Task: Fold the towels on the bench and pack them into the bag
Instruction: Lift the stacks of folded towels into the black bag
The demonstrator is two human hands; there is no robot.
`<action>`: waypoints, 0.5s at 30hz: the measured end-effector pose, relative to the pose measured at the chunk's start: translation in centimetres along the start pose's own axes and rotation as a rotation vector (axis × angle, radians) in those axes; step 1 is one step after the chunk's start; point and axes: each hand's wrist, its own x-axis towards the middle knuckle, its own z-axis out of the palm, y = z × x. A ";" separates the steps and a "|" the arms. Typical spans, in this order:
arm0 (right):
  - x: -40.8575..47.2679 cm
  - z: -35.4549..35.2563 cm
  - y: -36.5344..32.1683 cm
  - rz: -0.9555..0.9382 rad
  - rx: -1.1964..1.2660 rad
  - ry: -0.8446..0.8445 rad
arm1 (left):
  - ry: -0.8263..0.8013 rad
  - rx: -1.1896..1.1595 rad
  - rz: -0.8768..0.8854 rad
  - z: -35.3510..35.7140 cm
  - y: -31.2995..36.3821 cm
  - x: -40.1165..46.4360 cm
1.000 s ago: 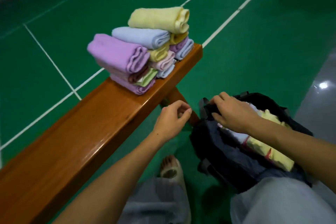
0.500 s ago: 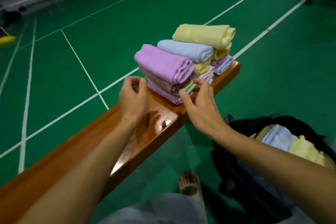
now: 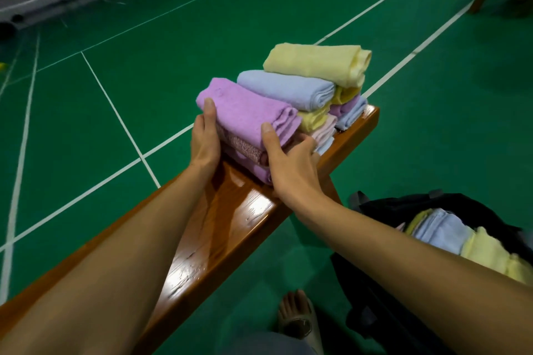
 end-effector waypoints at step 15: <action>1.0 0.0 -0.5 0.131 -0.027 -0.039 | 0.029 0.025 0.071 -1.3 -0.3 -3.3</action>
